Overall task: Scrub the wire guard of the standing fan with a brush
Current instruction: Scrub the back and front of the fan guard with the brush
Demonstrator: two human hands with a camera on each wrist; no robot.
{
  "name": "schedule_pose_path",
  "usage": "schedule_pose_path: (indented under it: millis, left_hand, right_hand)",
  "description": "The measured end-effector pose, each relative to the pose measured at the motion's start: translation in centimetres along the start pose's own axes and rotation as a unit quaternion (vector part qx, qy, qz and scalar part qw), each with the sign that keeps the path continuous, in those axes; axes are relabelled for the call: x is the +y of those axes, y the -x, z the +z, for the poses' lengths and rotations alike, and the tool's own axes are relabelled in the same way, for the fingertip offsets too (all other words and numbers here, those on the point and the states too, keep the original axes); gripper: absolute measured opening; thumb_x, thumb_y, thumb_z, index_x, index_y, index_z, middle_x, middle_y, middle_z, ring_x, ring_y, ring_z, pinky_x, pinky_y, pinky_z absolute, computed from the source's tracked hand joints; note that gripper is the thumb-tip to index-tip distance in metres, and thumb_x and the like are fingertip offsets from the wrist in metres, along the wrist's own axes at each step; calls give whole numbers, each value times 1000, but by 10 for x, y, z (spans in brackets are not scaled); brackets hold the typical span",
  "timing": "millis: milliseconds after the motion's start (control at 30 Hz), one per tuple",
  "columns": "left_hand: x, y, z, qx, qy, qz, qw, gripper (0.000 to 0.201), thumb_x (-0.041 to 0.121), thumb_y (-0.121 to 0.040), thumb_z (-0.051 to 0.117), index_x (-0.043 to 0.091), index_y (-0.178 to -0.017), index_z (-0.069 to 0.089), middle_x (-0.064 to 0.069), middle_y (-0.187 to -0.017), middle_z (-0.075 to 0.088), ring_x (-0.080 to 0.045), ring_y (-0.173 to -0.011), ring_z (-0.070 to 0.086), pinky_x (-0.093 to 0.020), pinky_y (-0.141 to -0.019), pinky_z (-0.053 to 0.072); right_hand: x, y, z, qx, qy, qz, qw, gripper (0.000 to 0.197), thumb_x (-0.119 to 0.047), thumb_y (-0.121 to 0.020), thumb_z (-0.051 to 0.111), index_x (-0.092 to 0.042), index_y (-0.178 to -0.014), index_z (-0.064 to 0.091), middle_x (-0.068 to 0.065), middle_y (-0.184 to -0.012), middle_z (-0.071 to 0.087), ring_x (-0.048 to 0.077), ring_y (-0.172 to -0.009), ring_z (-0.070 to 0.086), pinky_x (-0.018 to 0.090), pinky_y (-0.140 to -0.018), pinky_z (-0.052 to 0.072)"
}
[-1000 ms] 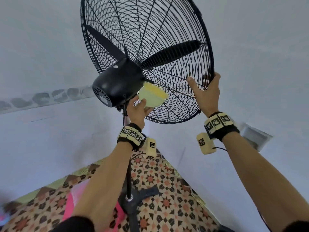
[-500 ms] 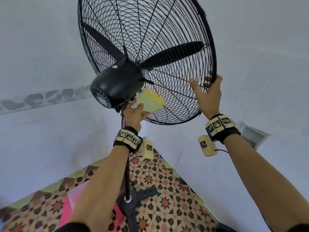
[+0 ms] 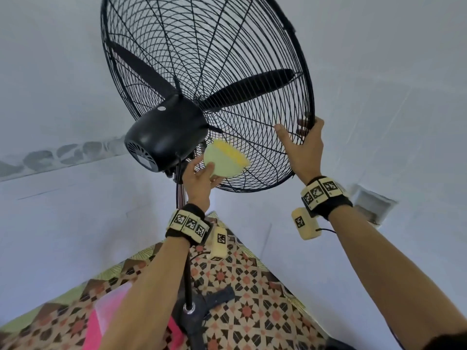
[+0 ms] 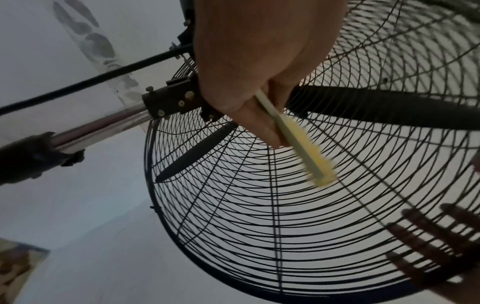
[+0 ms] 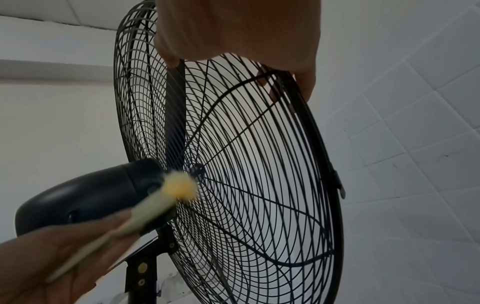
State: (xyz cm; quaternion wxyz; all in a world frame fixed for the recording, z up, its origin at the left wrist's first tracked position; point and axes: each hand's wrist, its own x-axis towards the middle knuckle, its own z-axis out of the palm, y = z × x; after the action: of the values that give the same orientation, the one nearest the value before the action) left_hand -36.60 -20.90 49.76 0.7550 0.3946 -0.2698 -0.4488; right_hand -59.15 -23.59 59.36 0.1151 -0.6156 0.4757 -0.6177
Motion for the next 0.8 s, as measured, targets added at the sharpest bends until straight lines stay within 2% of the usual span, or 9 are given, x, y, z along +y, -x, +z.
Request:
schedule_pose_path:
  millis: [100, 267, 367, 433, 500, 633, 700, 733, 800]
  left_hand:
    - [4, 0, 2, -23, 5, 36, 999, 33, 6, -100, 66, 13, -131, 58, -14, -124, 67, -25, -102, 71, -29, -72, 62]
    - [-8, 1, -2, 15, -31, -24, 999, 34, 0, -99, 64, 11, -131, 56, -20, -130, 65, -24, -91, 70, -27, -64, 62]
    - [-1, -2, -4, 0, -12, 1, 1000, 39, 2, -99, 66, 8, -136, 57, -4, -117, 69, -18, -94, 71, -30, -71, 64]
    - [4, -1, -2, -17, 24, 22, 999, 41, 5, -100, 66, 9, -140, 57, 3, -111, 71, -12, -93, 73, -36, -81, 64]
    - [6, 1, 1, -14, 38, 30, 999, 41, 7, -100, 66, 9, -140, 57, 1, -111, 72, -11, -94, 75, -38, -83, 64]
    - [-4, -1, 5, 7, -13, 16, 1000, 34, 4, -101, 65, 13, -133, 57, -16, -122, 69, -29, -101, 71, -29, -69, 62]
    - [-7, -2, 1, 23, -35, 14, 999, 34, 2, -100, 65, 12, -132, 58, -23, -124, 67, -25, -88, 71, -28, -65, 62]
    - [-6, -2, -1, 24, -35, 15, 999, 36, 2, -99, 65, 10, -133, 58, -22, -124, 67, -21, -83, 71, -29, -65, 62]
    - [-3, -3, -5, 4, -12, 29, 1000, 38, 3, -100, 65, 7, -137, 56, -15, -121, 68, -14, -85, 73, -33, -73, 64]
  right_hand:
    - [-1, 0, 2, 6, 0, 0, 1000, 82, -70, -80, 73, -19, -136, 41, -6, -123, 60, 8, -112, 59, 17, -94, 46]
    - [1, 2, 1, 8, 0, 7, 1000, 81, -69, -80, 73, -19, -135, 41, -6, -122, 60, 7, -111, 59, 20, -94, 47]
    - [3, 2, -1, 8, -1, 1, 1000, 81, -69, -81, 73, -18, -135, 41, -6, -121, 61, 6, -110, 60, 19, -94, 48]
    - [2, 3, 0, 8, -2, -2, 1000, 80, -67, -81, 74, -17, -135, 41, -7, -120, 60, 0, -108, 59, 12, -90, 47]
    - [1, 2, 2, 10, -4, -3, 1000, 79, -66, -82, 74, -18, -135, 41, -8, -120, 59, -5, -107, 56, 4, -86, 42]
    - [3, 2, 2, 13, -6, -4, 1000, 79, -68, -81, 73, -18, -134, 42, -7, -120, 60, 4, -109, 59, 8, -88, 45]
    - [4, 2, 1, 13, -5, -6, 1000, 79, -69, -81, 73, -18, -133, 42, -6, -120, 60, 6, -109, 60, 12, -90, 47]
    - [4, 2, 0, 13, -6, -7, 1000, 79, -69, -81, 73, -18, -133, 42, -6, -120, 61, 6, -109, 60, 11, -90, 47]
    - [2, 2, 1, 13, -7, -11, 1000, 79, -68, -81, 73, -17, -133, 42, -6, -120, 61, 5, -108, 61, 9, -87, 46]
